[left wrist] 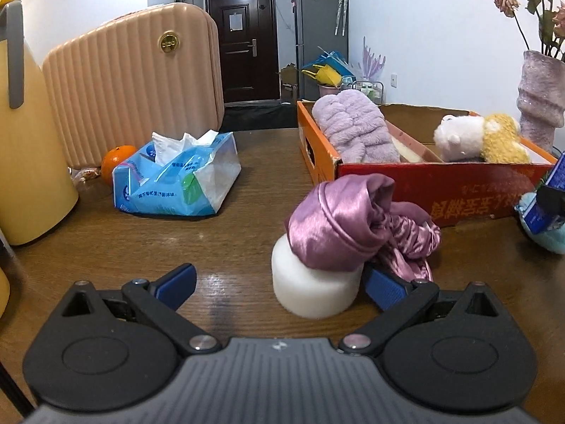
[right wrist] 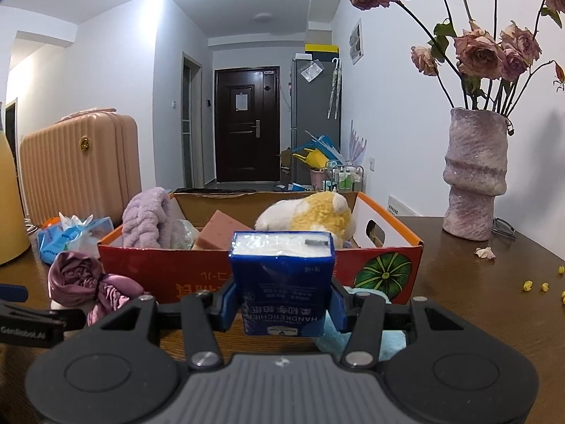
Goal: Organize soft objects
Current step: 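Reach the left tool to the white round puff and close on it while the right tool holds the carton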
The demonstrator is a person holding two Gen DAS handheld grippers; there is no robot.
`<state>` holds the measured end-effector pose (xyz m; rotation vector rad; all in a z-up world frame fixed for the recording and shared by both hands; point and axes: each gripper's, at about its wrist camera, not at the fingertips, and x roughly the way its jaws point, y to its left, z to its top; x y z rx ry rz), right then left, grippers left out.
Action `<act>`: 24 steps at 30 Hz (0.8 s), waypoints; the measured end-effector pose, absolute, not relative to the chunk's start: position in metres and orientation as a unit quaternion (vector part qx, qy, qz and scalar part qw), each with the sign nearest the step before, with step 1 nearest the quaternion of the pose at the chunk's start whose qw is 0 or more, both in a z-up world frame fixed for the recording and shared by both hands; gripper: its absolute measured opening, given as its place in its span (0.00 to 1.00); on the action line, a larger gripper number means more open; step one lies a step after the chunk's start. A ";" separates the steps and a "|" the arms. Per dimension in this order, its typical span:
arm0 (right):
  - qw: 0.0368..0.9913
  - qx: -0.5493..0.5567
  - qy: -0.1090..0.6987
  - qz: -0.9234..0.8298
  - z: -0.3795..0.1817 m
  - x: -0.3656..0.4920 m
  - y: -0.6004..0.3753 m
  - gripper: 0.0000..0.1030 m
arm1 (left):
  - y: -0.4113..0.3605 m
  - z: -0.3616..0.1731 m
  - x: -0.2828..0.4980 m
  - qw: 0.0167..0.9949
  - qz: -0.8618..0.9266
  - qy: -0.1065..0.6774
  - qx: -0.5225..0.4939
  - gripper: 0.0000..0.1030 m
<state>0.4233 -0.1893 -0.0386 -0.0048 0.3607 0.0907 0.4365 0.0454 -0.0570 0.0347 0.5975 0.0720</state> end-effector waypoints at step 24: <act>0.981 0.006 0.188 0.045 -0.041 0.425 -0.191 0.48 | 0.051 -0.048 0.427 0.963 0.011 0.269 -0.006 0.48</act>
